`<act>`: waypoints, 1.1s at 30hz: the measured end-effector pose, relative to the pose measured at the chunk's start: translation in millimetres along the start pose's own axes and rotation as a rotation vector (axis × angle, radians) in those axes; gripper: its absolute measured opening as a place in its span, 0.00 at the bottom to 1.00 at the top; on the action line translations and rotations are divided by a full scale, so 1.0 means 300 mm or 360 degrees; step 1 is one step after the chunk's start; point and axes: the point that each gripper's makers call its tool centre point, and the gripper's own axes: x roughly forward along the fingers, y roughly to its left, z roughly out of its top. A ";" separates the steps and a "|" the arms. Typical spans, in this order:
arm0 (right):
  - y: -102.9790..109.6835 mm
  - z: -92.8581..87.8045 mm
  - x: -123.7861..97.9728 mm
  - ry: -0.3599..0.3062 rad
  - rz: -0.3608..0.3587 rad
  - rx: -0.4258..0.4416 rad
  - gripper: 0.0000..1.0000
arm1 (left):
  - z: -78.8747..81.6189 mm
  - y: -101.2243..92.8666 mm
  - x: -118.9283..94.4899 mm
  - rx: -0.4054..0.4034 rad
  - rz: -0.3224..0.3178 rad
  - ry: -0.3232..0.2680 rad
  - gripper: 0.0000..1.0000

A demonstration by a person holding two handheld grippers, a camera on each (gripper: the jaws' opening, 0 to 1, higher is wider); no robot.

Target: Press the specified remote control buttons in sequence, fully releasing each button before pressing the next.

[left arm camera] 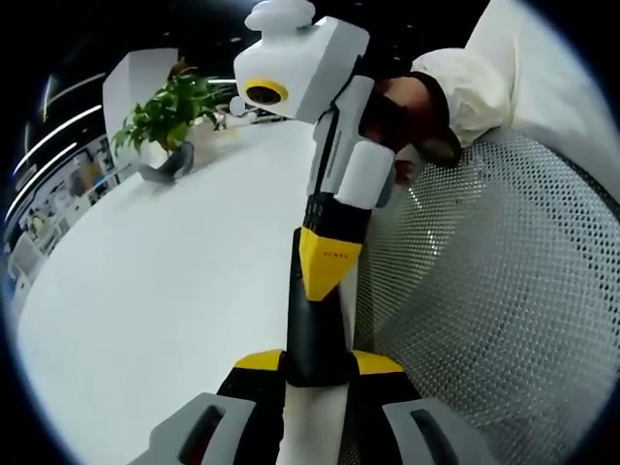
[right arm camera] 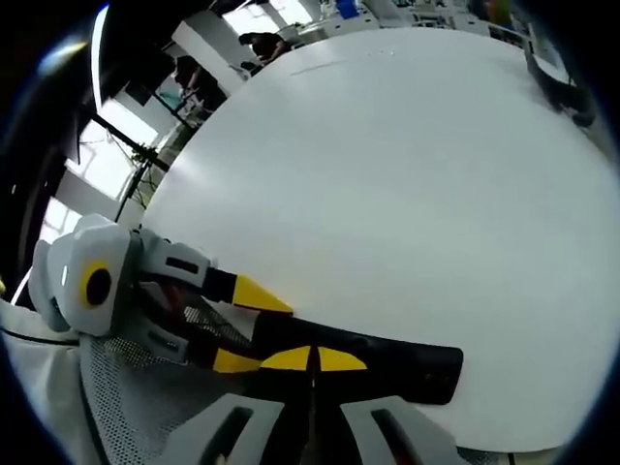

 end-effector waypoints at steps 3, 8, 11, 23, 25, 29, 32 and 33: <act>0.000 0.000 0.000 0.0009 0.0007 0.0011 0.00 | 0.001 0.001 0.000 -0.0002 0.0004 0.0009 0.25; 0.005 -0.003 0.000 0.0013 -0.0008 -0.0028 0.00 | 0.001 0.000 0.001 -0.0012 0.0015 0.0022 0.25; 0.006 -0.004 0.003 0.0011 -0.0046 -0.0105 0.00 | 0.002 0.000 0.001 -0.0022 0.0023 0.0031 0.25; -0.006 0.000 0.003 -0.0008 -0.0058 -0.0071 0.00 | 0.003 0.002 0.010 -0.0135 0.0104 0.0081 0.24; 0.000 -0.001 0.003 -0.0003 -0.0060 -0.0132 0.00 | 0.003 0.008 0.010 -0.0128 0.0104 0.0084 0.24; 0.008 -0.003 0.004 0.0016 -0.0122 -0.0267 0.00 | 0.000 0.006 0.008 -0.0130 0.0102 0.0068 0.24; 0.002 0.003 0.000 0.0011 -0.0115 -0.0245 0.00 | 0.002 0.007 0.008 -0.0135 0.0101 0.0061 0.24; 0.001 0.006 -0.006 0.0000 -0.0110 -0.0239 0.00 | 0.002 0.008 0.008 -0.0140 0.0103 0.0066 0.24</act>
